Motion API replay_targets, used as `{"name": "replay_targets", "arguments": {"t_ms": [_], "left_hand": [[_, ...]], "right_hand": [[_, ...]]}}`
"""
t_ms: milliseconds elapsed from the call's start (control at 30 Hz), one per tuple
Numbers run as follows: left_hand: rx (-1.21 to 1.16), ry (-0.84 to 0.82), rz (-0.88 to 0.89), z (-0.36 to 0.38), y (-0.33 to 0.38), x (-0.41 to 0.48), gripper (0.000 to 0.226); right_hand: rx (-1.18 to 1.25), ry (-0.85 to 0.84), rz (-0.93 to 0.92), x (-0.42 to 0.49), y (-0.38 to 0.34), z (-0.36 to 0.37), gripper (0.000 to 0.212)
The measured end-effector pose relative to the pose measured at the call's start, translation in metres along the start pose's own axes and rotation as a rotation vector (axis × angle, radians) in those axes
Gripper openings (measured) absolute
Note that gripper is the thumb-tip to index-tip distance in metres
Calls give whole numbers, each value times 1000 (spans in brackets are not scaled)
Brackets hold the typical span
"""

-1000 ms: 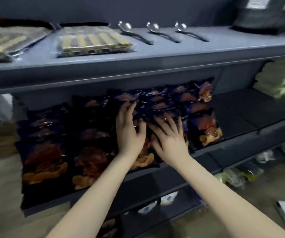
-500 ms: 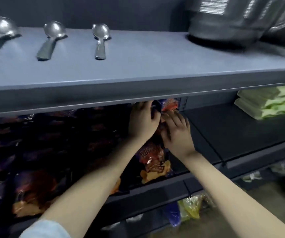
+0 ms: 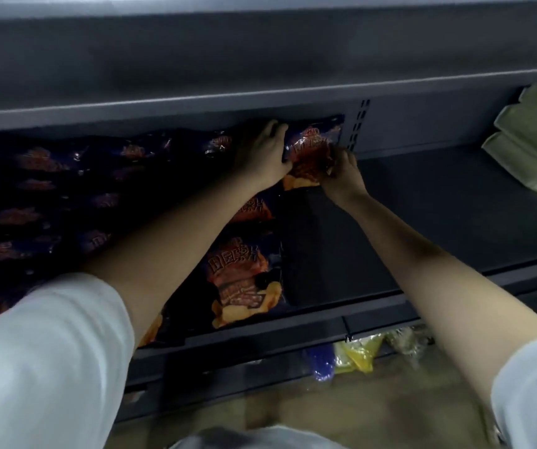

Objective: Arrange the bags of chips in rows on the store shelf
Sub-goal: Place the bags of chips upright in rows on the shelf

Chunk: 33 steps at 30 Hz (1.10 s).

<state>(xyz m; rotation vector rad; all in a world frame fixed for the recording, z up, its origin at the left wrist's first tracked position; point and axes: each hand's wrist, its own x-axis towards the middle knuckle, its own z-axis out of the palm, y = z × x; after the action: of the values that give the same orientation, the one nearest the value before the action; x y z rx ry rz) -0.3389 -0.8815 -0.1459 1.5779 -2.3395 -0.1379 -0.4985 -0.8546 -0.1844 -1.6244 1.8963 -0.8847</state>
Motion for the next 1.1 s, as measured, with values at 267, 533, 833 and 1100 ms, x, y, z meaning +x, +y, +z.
{"name": "replay_targets", "arguments": {"t_ms": [267,533,833,1100], "left_hand": [[156,71,22,13,2,12,84],[165,98,49,9,6,10,67],[-154,305,199,-13,26,-13,33],[-299,449,238,-66,18,-44,41]], "right_hand": [[270,-32,233,27,4,5,111],[195,103,243,14,6,-6,58],[211,317,39,-38,-23,-38,19],[363,396,-65,-86,-81,-51,16]]}}
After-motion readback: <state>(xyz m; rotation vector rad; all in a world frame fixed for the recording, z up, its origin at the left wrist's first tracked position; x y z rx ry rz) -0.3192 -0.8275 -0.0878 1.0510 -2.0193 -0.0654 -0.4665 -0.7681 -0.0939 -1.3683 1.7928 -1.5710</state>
